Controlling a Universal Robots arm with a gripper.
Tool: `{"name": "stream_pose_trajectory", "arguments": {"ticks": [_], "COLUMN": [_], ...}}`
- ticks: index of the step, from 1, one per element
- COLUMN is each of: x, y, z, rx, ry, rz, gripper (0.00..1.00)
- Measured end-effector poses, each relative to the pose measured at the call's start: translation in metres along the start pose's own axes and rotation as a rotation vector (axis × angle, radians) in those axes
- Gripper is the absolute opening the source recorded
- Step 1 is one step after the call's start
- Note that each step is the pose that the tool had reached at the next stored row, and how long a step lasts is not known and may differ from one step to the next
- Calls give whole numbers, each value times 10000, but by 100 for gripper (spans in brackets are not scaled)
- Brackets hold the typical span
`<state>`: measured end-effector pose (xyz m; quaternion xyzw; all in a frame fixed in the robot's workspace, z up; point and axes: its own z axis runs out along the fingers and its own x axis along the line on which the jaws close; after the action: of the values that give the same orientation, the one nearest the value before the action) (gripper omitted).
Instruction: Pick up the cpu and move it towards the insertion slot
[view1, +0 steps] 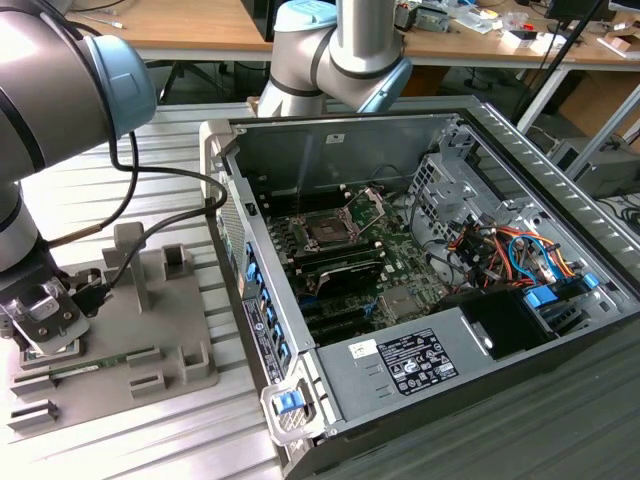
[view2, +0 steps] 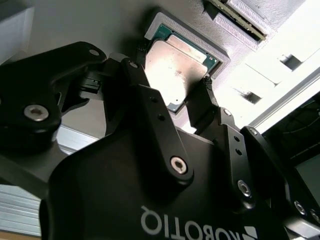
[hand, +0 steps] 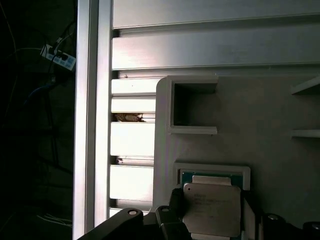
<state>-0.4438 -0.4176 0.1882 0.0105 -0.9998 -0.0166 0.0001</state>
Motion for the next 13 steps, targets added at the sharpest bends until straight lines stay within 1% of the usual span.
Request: {"name": "stream_pose_trajectory", "arguments": {"ticks": [13], "x": [0], "y": [0], "z": [3], "rx": [1], "ry": [1], "rz": [0], "gripper": [55]}}
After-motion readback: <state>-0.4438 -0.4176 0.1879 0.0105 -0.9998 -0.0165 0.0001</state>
